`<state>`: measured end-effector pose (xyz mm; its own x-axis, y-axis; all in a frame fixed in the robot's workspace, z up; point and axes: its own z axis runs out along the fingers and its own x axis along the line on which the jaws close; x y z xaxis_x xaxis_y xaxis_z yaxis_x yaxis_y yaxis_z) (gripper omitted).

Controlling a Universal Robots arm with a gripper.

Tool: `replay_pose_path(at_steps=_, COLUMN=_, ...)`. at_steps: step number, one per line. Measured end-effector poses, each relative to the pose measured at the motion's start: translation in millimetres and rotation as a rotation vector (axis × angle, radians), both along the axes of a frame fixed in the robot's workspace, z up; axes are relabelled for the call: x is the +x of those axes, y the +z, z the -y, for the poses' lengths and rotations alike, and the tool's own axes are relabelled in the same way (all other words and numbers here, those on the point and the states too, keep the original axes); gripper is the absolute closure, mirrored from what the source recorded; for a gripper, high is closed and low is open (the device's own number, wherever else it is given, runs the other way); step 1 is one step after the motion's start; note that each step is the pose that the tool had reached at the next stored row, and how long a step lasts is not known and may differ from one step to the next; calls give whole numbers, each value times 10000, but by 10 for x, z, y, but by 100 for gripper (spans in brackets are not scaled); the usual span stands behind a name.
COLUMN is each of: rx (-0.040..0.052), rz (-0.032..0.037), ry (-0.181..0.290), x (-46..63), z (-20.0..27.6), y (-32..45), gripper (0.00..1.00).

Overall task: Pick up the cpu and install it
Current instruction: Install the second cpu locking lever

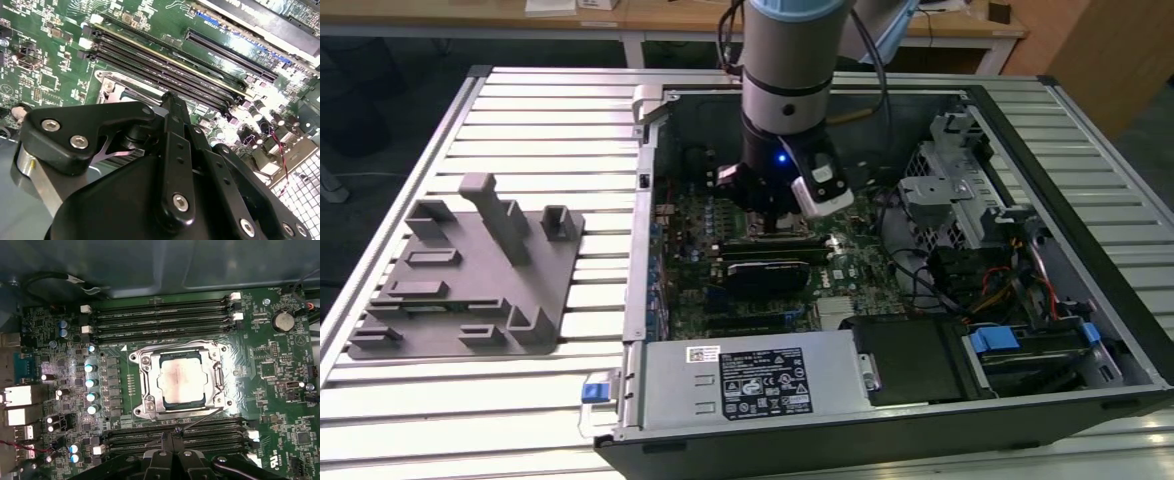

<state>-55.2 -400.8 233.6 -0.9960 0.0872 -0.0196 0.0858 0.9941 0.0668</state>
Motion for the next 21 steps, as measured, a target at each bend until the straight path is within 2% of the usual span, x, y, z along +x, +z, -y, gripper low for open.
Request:
replay_pose_path(at_steps=7, rx=30, rz=0, ry=0, x=-38, z=12, y=-43, gripper=89)
replay_pose_path(at_steps=11, rx=98, rz=1, ry=-1, x=-53, z=36, y=-80, gripper=89)
replay_pose_path(at_steps=21, rx=368, rz=0, ry=0, x=-107, z=86, y=-143, gripper=89)
